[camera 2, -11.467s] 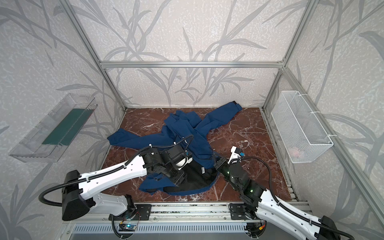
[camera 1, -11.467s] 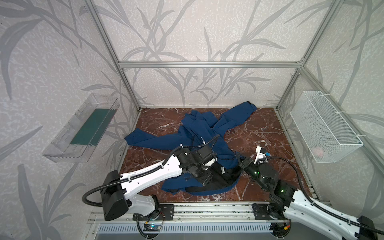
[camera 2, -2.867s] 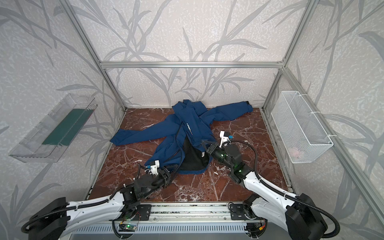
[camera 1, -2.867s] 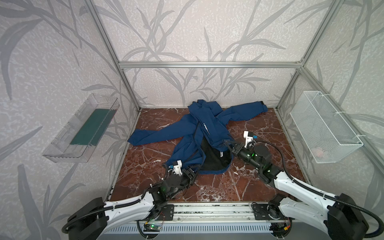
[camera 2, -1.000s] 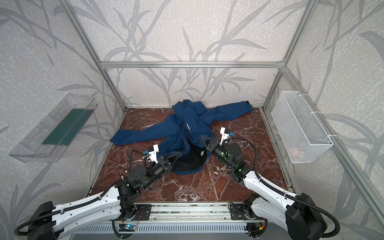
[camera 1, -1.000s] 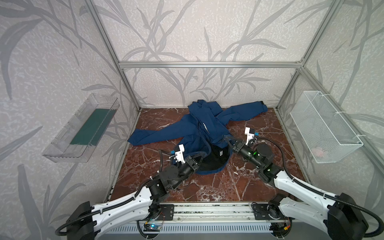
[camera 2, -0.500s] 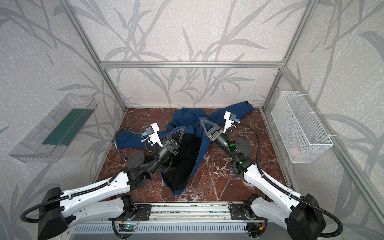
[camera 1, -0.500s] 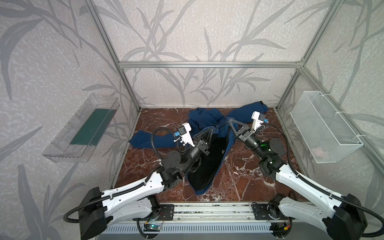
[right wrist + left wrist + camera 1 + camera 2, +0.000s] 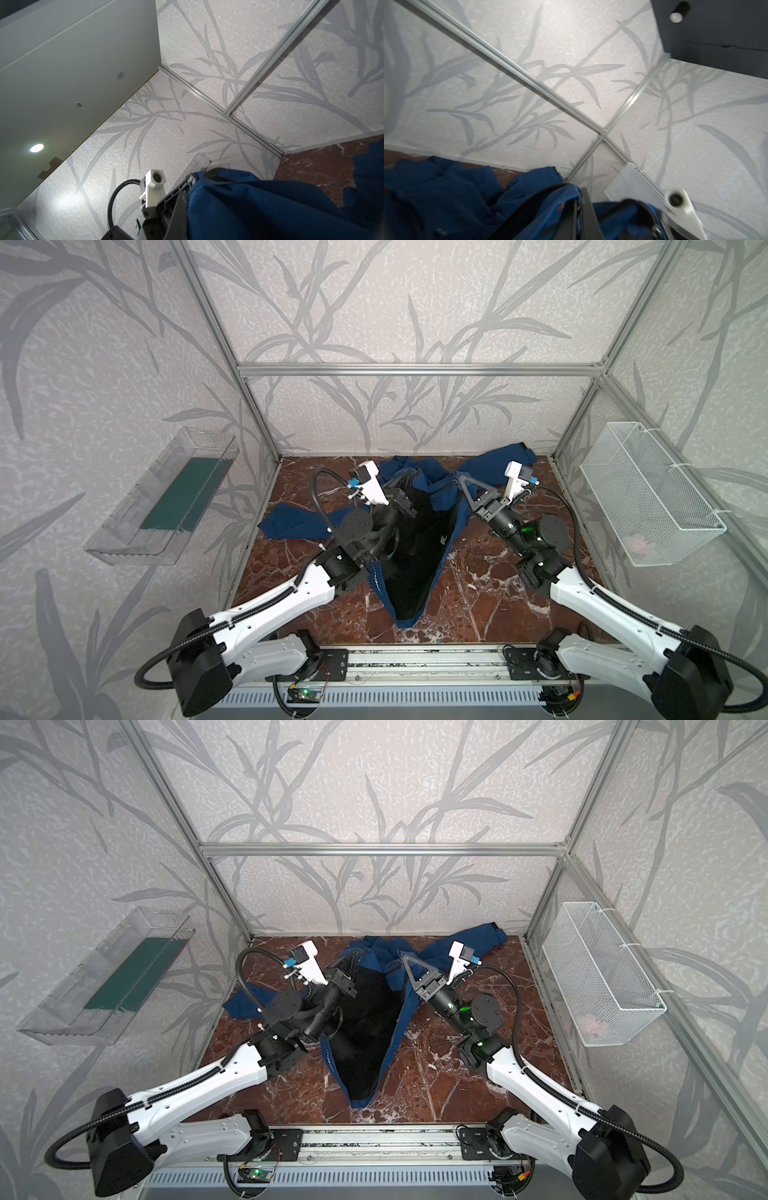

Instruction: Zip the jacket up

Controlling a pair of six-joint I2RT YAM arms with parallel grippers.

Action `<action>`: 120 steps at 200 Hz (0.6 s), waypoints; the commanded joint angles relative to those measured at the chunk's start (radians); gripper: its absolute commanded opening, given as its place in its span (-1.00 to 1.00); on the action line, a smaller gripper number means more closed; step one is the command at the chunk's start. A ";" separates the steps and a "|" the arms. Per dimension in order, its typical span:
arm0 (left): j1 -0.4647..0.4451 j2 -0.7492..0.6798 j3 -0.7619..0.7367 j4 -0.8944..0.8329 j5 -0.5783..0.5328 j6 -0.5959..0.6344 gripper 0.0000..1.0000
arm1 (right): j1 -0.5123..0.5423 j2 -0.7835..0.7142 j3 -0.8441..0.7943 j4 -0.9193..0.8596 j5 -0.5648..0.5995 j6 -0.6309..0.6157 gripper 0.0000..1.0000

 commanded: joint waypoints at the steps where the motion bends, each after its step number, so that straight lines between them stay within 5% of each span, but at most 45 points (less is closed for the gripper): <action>1: 0.071 -0.014 0.035 -0.526 0.012 -0.231 -1.00 | -0.007 -0.073 -0.078 -0.115 0.073 -0.046 -1.00; 16: 0.077 -0.034 -0.031 -0.608 0.074 -0.369 -1.00 | -0.006 -0.118 -0.132 -0.240 0.103 -0.047 -1.00; 45: 0.050 -0.065 -0.310 -0.382 0.277 -0.612 -1.00 | -0.005 -0.177 -0.197 -0.447 0.144 -0.053 -1.00; 59: 0.011 -0.068 -0.356 -0.385 0.330 -0.626 -0.99 | -0.006 -0.191 -0.220 -0.519 0.187 -0.036 -1.00; 73: -0.028 -0.092 -0.345 -0.450 0.355 -0.561 -0.22 | -0.007 -0.196 -0.241 -0.537 0.212 -0.023 -1.00; 85: -0.044 -0.123 -0.294 -0.593 0.367 -0.493 0.21 | -0.007 -0.187 -0.236 -0.556 0.209 -0.040 -1.00; 99: -0.044 -0.151 -0.222 -0.783 0.396 -0.408 0.44 | -0.008 -0.169 -0.208 -0.597 0.199 -0.063 -1.00; 120: -0.041 -0.164 -0.096 -1.160 0.438 -0.336 0.53 | -0.006 -0.144 -0.173 -0.616 0.185 -0.093 -1.00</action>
